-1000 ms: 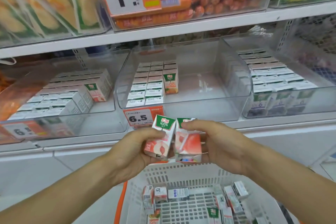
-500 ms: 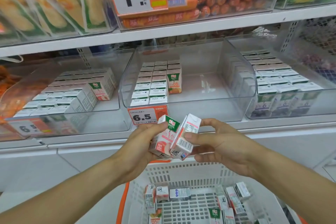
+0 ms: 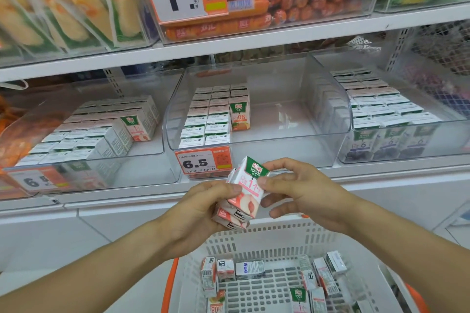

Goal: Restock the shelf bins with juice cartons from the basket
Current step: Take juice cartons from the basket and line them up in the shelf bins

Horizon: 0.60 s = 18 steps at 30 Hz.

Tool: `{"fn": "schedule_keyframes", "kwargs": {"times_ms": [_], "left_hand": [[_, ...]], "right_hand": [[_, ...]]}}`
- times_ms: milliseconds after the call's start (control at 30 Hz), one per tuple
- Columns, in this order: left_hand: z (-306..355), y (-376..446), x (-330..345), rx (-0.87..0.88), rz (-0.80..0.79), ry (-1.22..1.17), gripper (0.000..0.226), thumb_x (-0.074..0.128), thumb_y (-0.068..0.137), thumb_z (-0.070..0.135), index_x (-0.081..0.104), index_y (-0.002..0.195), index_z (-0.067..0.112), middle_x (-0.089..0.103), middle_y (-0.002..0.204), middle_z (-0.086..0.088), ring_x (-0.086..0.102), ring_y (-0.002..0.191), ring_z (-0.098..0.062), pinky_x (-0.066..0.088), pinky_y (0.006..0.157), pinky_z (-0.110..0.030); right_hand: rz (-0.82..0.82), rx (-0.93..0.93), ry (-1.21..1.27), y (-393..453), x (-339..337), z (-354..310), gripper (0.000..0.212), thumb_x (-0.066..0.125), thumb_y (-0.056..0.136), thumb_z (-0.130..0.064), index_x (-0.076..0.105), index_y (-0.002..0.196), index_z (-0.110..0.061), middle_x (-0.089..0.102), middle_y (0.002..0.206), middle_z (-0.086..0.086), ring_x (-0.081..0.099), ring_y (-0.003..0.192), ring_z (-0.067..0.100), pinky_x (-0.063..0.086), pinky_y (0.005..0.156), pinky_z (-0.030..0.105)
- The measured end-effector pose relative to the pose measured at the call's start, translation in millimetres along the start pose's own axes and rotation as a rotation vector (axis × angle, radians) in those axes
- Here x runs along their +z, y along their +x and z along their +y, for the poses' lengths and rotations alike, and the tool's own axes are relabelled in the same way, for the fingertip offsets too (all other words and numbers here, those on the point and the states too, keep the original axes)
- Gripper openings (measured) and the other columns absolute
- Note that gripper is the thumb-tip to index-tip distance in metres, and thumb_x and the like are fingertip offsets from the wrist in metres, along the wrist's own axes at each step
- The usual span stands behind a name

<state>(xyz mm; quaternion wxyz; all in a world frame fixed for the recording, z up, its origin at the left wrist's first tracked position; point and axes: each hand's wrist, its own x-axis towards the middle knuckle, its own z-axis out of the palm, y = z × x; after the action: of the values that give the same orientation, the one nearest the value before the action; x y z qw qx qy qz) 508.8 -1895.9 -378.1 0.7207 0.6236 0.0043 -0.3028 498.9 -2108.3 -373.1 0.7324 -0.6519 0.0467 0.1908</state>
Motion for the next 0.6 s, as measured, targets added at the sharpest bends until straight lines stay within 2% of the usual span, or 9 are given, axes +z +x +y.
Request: {"fn": "schedule_keyframes", "kwargs": {"times_ms": [100, 233, 300, 400, 467, 533, 600], "left_hand": [[1.0, 1.5, -0.4, -0.011, -0.052, -0.037, 0.051, 0.074, 0.064, 0.028, 0.073, 0.109, 0.007, 0.065, 0.122, -0.027, 0.061, 0.106, -0.038, 0.050, 0.098, -0.054], [0.3, 0.9, 3.8, -0.039, -0.069, 0.004, 0.050, 0.072, 0.068, 0.037, 0.074, 0.112, 0.016, 0.066, 0.123, -0.023, 0.063, 0.104, -0.033, 0.049, 0.097, -0.052], [-0.6, -0.2, 8.7, -0.032, -0.058, 0.068, 0.049, 0.072, 0.070, 0.045, 0.074, 0.111, 0.017, 0.067, 0.119, -0.024, 0.065, 0.101, -0.032, 0.051, 0.096, -0.052], [-1.8, 0.0, 10.7, -0.030, -0.024, 0.128, 0.041, 0.069, 0.076, 0.047, 0.075, 0.106, 0.019, 0.068, 0.116, -0.026, 0.066, 0.104, -0.042, 0.048, 0.099, -0.058], [-3.0, 1.2, 8.0, -0.017, -0.014, 0.179, 0.056, 0.071, 0.075, 0.050, 0.069, 0.115, 0.012, 0.065, 0.118, -0.029, 0.061, 0.110, -0.049, 0.040, 0.102, -0.063], [-2.4, 1.2, 3.8, -0.007, -0.003, 0.239, 0.085, 0.079, 0.068, 0.054, 0.052, 0.130, 0.002, 0.065, 0.117, -0.030, 0.061, 0.109, -0.049, 0.037, 0.103, -0.066], [0.1, -1.0, -4.7, 0.040, 0.003, 0.311, 0.090, 0.081, 0.063, 0.051, 0.045, 0.128, 0.000, 0.071, 0.107, -0.019, 0.068, 0.101, -0.036, 0.052, 0.094, -0.055]], "right_hand": [[-0.135, 0.049, 0.010, 1.5, -2.4, -2.2, 0.037, 0.071, 0.088, -0.025, 0.061, 0.120, -0.010, 0.073, 0.107, 0.016, 0.070, 0.094, 0.032, 0.057, 0.072, 0.036], [-0.208, 0.049, 0.053, 5.4, -6.3, -0.9, 0.039, 0.070, 0.086, -0.020, 0.061, 0.118, 0.000, 0.071, 0.110, 0.021, 0.069, 0.091, 0.032, 0.057, 0.079, 0.037], [-0.225, 0.028, 0.031, 7.1, -6.6, 0.9, 0.037, 0.076, 0.083, -0.019, 0.064, 0.115, -0.003, 0.071, 0.108, 0.019, 0.068, 0.090, 0.031, 0.057, 0.082, 0.038], [-0.250, -0.011, -0.026, 9.8, -5.6, 1.7, 0.033, 0.076, 0.078, -0.021, 0.067, 0.108, -0.010, 0.071, 0.102, 0.019, 0.066, 0.091, 0.031, 0.057, 0.083, 0.041], [-0.265, -0.044, -0.085, 10.8, -5.2, 1.3, 0.032, 0.078, 0.076, -0.017, 0.068, 0.106, -0.011, 0.071, 0.103, 0.022, 0.067, 0.090, 0.031, 0.058, 0.085, 0.044], [-0.262, -0.086, -0.145, 11.9, -4.8, 0.8, 0.031, 0.080, 0.073, -0.014, 0.070, 0.102, -0.014, 0.071, 0.104, 0.023, 0.068, 0.090, 0.030, 0.057, 0.087, 0.047], [-0.250, -0.145, -0.200, 13.2, -3.0, -0.1, 0.032, 0.083, 0.071, -0.009, 0.072, 0.101, -0.014, 0.069, 0.107, 0.023, 0.068, 0.088, 0.028, 0.056, 0.088, 0.048]]}}
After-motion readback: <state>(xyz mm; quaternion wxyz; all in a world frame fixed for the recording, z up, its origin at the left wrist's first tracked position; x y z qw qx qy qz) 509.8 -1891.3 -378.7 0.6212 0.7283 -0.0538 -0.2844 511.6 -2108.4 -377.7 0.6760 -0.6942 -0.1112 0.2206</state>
